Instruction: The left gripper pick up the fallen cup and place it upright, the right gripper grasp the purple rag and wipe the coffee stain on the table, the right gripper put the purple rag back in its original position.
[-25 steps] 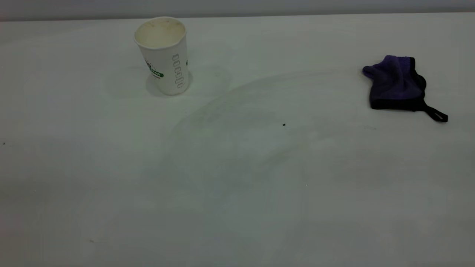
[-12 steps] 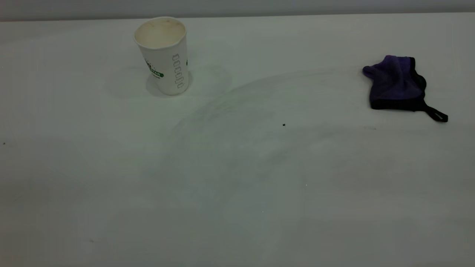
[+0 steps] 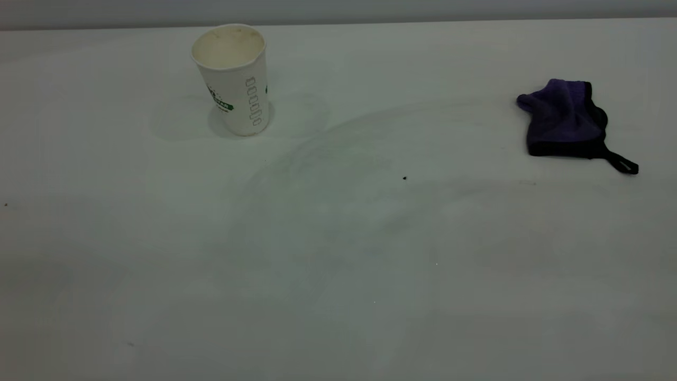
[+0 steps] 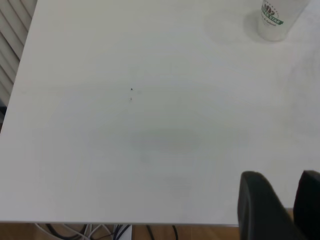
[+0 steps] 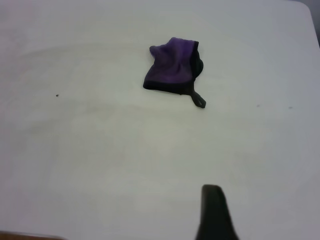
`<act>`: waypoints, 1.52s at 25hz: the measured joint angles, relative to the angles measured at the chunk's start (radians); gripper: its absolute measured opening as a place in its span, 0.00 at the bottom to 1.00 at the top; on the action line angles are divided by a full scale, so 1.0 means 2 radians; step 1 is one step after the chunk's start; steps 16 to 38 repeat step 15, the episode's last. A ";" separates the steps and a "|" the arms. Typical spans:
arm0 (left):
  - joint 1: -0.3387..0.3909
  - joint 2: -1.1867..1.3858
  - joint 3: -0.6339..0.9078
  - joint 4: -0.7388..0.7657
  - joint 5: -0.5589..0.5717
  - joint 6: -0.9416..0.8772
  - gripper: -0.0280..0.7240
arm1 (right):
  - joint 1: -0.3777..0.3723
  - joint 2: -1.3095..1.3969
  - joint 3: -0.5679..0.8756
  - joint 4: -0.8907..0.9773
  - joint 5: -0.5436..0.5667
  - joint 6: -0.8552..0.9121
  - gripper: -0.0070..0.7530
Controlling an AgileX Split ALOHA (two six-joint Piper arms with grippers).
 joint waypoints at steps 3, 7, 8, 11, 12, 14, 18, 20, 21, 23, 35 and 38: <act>0.000 0.000 0.000 0.000 0.000 0.000 0.36 | 0.000 0.000 0.000 0.000 0.000 0.000 0.64; 0.000 0.000 0.000 0.000 0.000 0.000 0.36 | 0.000 0.000 0.000 0.001 0.000 0.000 0.54; 0.000 0.000 0.000 0.000 0.000 0.000 0.36 | 0.000 0.000 0.000 0.001 0.000 0.000 0.52; 0.000 0.000 0.000 0.000 0.000 0.000 0.36 | 0.000 0.000 0.000 0.002 0.000 0.000 0.46; 0.000 0.000 0.000 0.000 0.000 0.000 0.36 | 0.000 0.000 0.000 0.002 0.000 0.000 0.43; 0.000 0.000 0.000 0.000 0.000 0.000 0.36 | 0.000 0.000 0.000 0.002 0.000 0.000 0.39; 0.000 0.000 0.000 0.000 0.000 0.000 0.36 | 0.000 0.000 0.000 0.002 0.000 0.000 0.37; 0.000 0.000 0.000 0.000 0.000 0.000 0.36 | 0.000 0.000 0.000 0.002 0.000 0.000 0.37; 0.000 0.000 0.000 0.000 0.000 0.000 0.36 | 0.000 0.000 0.000 0.002 0.000 0.000 0.37; 0.000 0.000 0.000 0.000 0.000 0.000 0.36 | 0.000 0.000 0.000 0.002 0.000 0.000 0.37; 0.000 0.000 0.000 0.000 0.000 0.000 0.36 | 0.000 0.000 0.000 0.002 0.000 0.000 0.37; 0.000 0.000 0.000 0.000 0.000 0.000 0.36 | 0.000 0.000 0.000 0.002 0.000 0.000 0.37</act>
